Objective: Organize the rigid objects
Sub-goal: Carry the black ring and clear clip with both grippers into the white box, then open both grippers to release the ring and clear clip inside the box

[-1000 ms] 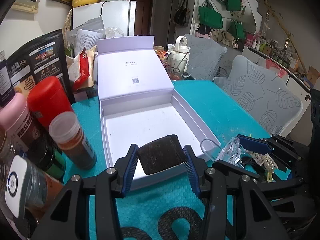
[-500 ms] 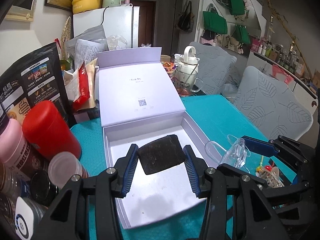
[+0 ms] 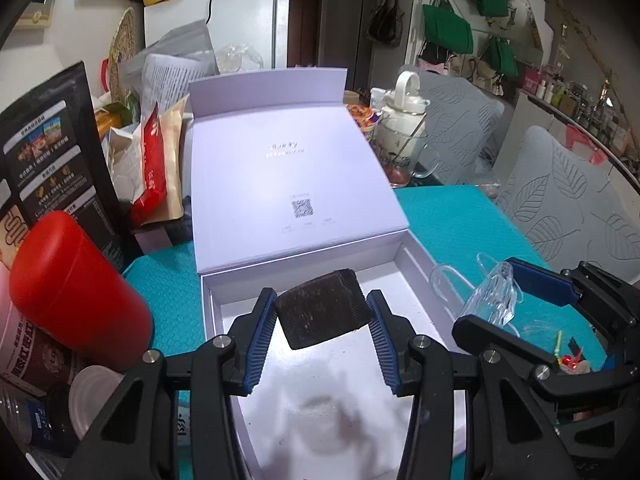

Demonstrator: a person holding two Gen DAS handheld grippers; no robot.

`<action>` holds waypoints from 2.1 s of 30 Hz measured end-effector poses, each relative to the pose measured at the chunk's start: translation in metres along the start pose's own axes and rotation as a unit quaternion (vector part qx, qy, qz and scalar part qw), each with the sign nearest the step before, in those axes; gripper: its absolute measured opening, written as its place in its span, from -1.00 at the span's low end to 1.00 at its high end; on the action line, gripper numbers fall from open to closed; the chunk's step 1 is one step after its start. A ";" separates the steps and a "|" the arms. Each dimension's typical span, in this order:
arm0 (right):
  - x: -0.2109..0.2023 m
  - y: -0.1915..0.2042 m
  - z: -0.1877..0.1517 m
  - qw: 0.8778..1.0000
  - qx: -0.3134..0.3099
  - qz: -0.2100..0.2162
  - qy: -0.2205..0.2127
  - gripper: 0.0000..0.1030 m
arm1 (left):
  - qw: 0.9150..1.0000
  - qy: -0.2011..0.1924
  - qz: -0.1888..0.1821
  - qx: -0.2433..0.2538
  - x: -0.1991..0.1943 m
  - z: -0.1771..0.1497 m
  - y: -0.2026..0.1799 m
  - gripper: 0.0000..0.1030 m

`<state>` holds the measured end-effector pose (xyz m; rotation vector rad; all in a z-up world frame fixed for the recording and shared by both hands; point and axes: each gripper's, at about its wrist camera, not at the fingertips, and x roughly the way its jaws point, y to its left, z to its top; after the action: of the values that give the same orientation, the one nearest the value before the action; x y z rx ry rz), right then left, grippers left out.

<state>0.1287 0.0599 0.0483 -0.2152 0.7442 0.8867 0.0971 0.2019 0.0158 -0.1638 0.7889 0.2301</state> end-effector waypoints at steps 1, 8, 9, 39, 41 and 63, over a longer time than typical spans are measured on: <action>0.004 -0.001 0.000 1.000 0.001 0.001 0.003 0.18 | 1.000 0.004 0.001 -0.001 0.005 0.000 0.002 -0.11; 0.039 -0.012 -0.007 0.999 0.011 0.009 0.038 0.18 | 0.998 0.059 -0.002 -0.020 0.046 -0.009 0.011 -0.11; 0.043 -0.014 -0.008 0.999 0.014 0.008 0.042 0.18 | 0.998 0.064 -0.003 -0.021 0.049 -0.010 0.011 -0.11; 0.055 -0.025 -0.013 0.997 0.023 -0.015 0.071 0.28 | 0.991 0.124 0.041 -0.033 0.078 -0.020 0.014 -0.09; 0.049 -0.025 -0.013 0.997 0.023 -0.020 0.068 0.28 | 0.991 0.123 0.041 -0.033 0.075 -0.020 0.014 -0.09; -0.038 -0.014 -0.006 0.999 0.018 -0.051 0.000 0.28 | 0.998 0.058 0.033 -0.010 -0.003 -0.006 -0.016 -0.09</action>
<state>0.1213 0.0246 0.0672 -0.2196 0.7416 0.7760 0.0954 0.1851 0.0150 -0.1712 0.9092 0.2939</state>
